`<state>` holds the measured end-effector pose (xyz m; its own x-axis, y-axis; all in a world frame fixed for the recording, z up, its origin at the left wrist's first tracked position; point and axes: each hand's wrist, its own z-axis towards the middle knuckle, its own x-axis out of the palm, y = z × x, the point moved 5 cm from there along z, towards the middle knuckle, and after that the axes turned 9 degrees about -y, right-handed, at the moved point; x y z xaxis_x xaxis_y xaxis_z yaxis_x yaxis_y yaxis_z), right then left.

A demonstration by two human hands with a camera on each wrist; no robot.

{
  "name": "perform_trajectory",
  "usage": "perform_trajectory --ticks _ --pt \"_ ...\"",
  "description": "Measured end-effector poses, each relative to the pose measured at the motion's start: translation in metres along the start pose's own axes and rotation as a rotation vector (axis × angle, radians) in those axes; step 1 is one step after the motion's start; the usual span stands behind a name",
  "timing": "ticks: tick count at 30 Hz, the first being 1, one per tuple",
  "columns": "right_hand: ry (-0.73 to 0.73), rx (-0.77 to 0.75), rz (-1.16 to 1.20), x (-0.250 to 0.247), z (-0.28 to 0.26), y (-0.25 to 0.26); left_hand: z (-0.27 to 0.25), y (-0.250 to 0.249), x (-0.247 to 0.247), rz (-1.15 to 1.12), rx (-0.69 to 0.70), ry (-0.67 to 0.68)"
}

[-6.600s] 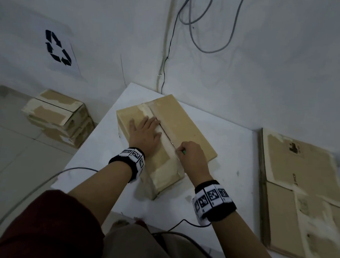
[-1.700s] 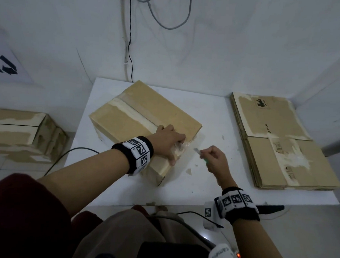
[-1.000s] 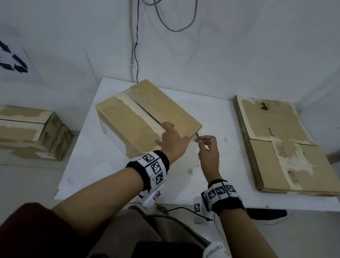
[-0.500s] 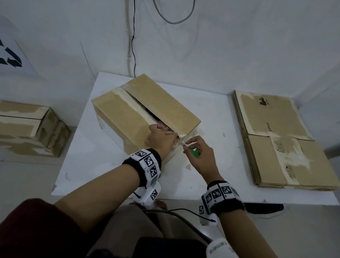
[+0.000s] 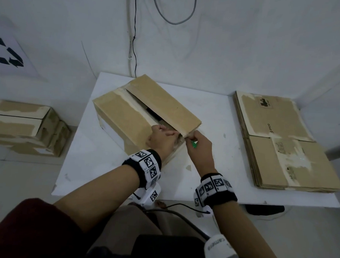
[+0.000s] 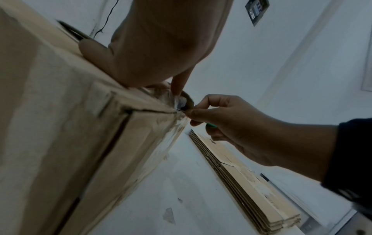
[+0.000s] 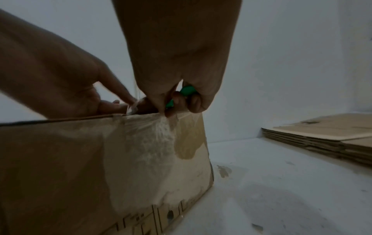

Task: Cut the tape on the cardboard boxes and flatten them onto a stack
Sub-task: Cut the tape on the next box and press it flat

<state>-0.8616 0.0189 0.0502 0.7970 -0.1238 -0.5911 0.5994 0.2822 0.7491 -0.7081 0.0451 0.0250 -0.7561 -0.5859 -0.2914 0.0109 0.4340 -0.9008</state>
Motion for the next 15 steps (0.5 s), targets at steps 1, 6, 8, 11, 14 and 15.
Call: perform_trajectory --ticks 1,6,8,11,14,15 --pt "0.000 0.000 -0.008 0.001 0.002 -0.001 0.000 0.002 0.001 0.012 -0.001 -0.006" --pt "-0.090 0.072 -0.011 -0.017 0.001 -0.024 -0.002 -0.006 0.000 0.074 -0.074 0.017" --pt "-0.161 0.144 0.024 -0.030 -0.001 -0.031 0.003 -0.011 0.008 0.144 -0.077 0.107" --pt "-0.198 0.207 0.066 -0.040 -0.001 -0.035 0.010 -0.019 0.016 0.255 -0.029 0.126" --pt "-0.233 0.220 0.086 -0.044 0.007 -0.036 0.014 -0.024 0.012 0.328 0.043 0.164" --pt "-0.254 0.221 0.106 -0.047 0.011 -0.036 0.018 -0.023 0.013 0.337 0.073 0.233"
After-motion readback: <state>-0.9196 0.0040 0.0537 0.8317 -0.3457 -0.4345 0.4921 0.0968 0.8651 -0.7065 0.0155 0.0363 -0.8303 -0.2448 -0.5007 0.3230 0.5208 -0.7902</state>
